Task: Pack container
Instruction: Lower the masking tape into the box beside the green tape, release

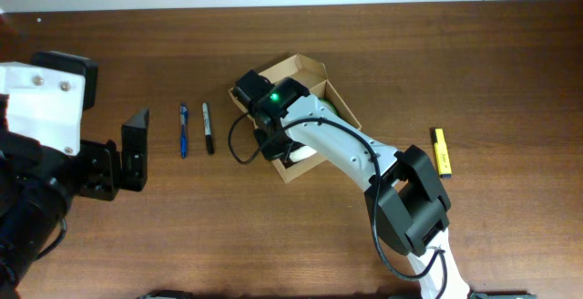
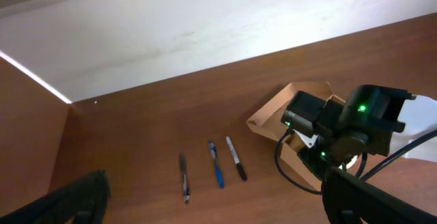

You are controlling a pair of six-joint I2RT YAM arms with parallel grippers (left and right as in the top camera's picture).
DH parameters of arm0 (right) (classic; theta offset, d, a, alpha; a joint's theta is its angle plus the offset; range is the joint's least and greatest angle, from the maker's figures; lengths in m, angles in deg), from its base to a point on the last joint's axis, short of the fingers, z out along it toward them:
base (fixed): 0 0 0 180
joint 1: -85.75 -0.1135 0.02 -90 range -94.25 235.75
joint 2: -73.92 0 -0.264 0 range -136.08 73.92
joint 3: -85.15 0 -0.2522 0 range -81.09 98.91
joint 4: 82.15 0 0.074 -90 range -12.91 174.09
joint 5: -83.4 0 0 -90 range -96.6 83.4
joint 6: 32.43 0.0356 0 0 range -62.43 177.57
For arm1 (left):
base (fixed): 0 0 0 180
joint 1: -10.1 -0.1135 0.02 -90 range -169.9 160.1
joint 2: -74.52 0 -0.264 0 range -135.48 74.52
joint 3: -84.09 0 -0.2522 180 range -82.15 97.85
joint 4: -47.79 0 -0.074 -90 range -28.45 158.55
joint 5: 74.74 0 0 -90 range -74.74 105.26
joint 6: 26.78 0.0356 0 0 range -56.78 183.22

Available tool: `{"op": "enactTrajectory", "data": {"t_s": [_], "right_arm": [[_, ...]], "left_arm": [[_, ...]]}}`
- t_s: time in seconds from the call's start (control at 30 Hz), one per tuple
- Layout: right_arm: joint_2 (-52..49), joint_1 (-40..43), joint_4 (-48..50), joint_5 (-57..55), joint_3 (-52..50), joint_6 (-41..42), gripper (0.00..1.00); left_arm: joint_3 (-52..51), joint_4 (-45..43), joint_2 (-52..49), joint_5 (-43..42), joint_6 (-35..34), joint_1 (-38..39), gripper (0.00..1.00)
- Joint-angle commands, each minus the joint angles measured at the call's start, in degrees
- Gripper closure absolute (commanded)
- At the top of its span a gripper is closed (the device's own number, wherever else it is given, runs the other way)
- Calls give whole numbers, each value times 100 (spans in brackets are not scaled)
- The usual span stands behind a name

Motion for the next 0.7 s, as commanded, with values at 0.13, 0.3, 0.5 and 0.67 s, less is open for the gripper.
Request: {"op": "enactTrajectory", "data": {"t_s": [0.13, 0.3, 0.5, 0.67], "right_arm": [[74, 35, 439, 109, -24, 632, 95], [74, 39, 872, 107, -20, 846, 94], [74, 42, 1294, 107, -20, 949, 88], [74, 46, 1587, 103, -20, 953, 78]], "left_arm": [[4, 4, 31, 15, 55, 24, 1], [4, 4, 31, 15, 55, 24, 1], [4, -20, 31, 15, 55, 24, 1], [4, -39, 33, 15, 55, 24, 1]]}}
